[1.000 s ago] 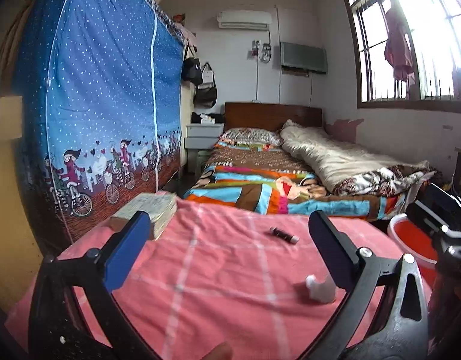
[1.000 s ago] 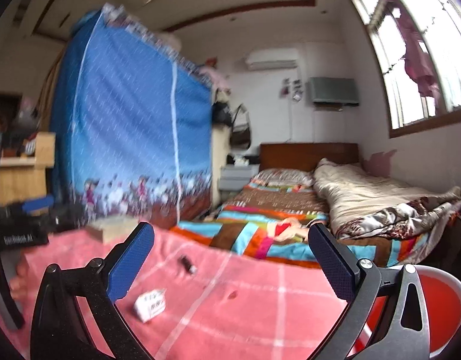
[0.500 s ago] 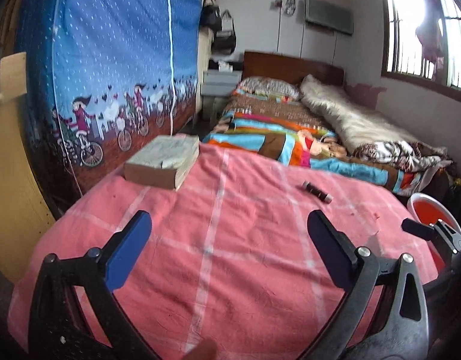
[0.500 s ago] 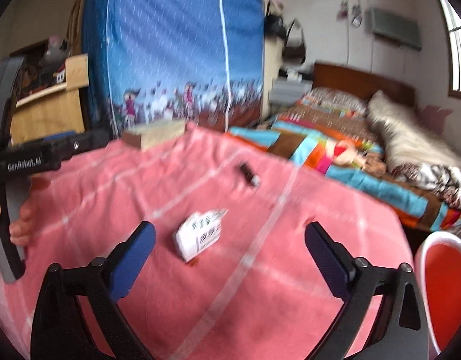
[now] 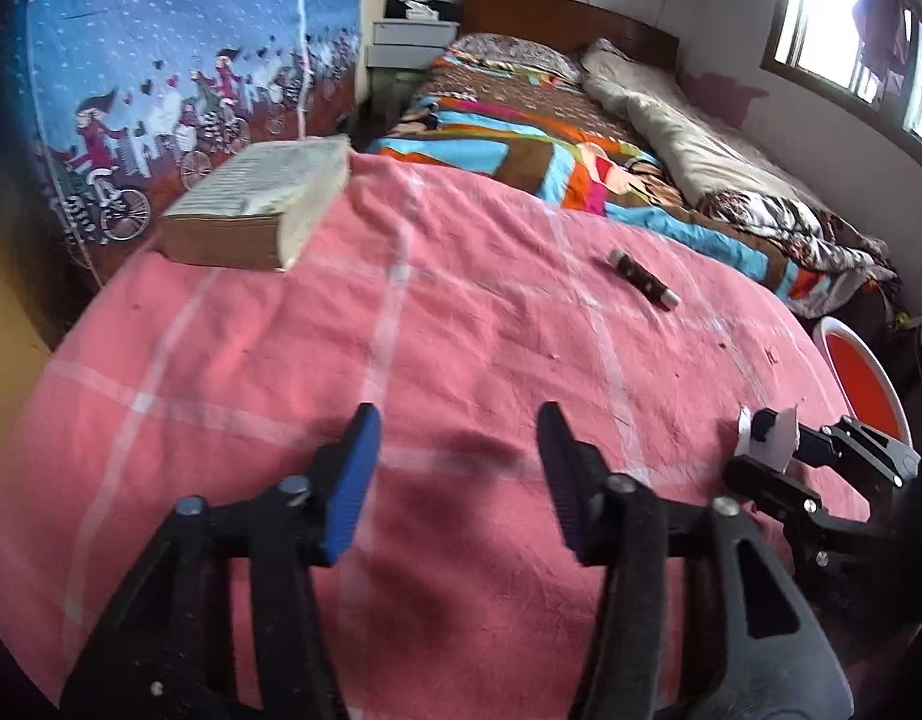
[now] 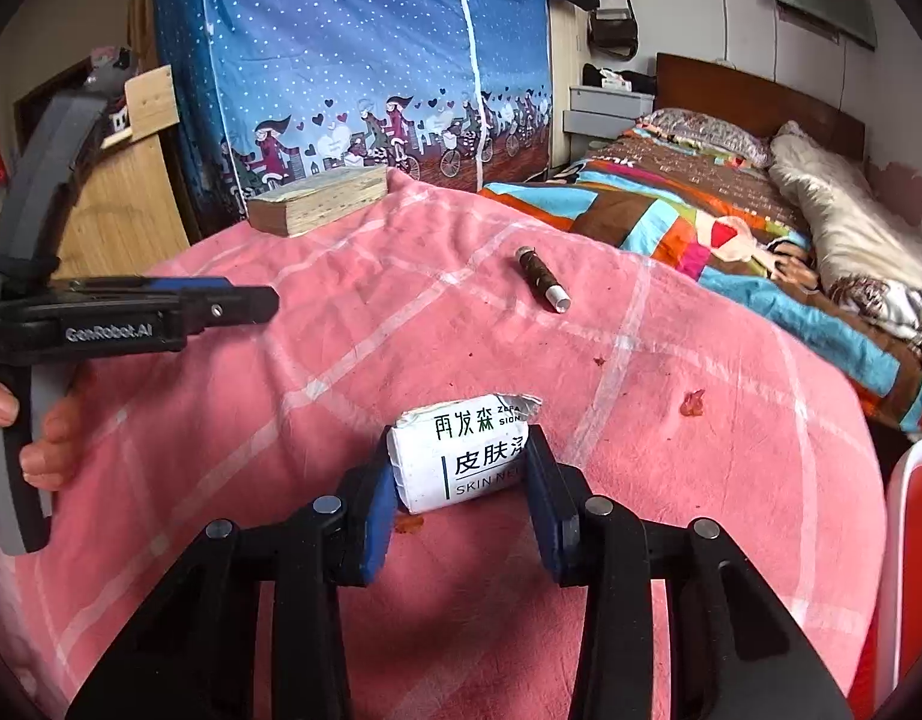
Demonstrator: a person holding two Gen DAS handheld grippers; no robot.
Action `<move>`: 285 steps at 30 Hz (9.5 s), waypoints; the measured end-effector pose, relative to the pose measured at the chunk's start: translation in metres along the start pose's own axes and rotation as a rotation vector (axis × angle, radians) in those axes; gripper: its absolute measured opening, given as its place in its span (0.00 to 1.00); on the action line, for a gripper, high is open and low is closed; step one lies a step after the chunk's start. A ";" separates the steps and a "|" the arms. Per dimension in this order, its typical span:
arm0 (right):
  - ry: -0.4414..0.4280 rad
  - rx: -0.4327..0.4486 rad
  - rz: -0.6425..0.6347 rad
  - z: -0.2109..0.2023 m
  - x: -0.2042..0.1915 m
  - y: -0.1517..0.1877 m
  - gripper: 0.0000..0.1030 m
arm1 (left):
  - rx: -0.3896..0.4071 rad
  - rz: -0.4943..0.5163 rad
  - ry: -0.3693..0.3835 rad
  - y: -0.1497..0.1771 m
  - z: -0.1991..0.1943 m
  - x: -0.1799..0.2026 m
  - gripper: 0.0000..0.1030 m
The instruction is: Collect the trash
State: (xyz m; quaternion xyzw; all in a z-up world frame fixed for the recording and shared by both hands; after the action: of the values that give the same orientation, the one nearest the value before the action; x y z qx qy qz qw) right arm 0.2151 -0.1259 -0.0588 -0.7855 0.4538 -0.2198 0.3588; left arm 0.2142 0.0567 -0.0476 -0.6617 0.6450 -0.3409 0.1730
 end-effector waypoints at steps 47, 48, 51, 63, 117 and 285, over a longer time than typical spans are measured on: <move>0.188 0.147 0.282 -0.026 0.118 -0.014 0.35 | 0.079 0.082 0.205 -0.057 0.057 0.114 0.07; 0.189 0.166 0.280 -0.029 0.118 -0.015 0.35 | 0.115 0.093 0.225 -0.056 0.049 0.116 0.07; 0.206 0.268 0.262 -0.048 0.114 -0.018 0.35 | 0.236 0.133 0.282 -0.052 0.024 0.122 0.07; 0.417 0.645 0.250 -0.130 0.123 -0.020 0.35 | 0.601 0.349 0.313 -0.049 -0.051 0.177 0.07; 0.644 0.356 0.779 -0.168 0.289 0.081 0.36 | 0.099 0.575 0.609 -0.018 0.055 0.384 0.08; 0.508 0.608 0.319 -0.161 -0.013 0.071 1.00 | 0.539 0.133 -0.021 0.097 -0.127 0.024 0.87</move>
State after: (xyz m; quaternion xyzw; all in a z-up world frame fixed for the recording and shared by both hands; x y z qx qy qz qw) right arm 0.0614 -0.1963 -0.0091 -0.4849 0.5580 -0.4720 0.4803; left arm 0.0559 0.0495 -0.0173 -0.5514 0.5712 -0.4812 0.3717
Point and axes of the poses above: each gripper's, at about its wrist camera, not at the fingertips, and z roughly the way its jaws point, x to its right, y to its underside, the point moved 2 cm from there along z, roughly the way its jaws point, and after that the axes turned 8 degrees about y, right-handed, at the moved point
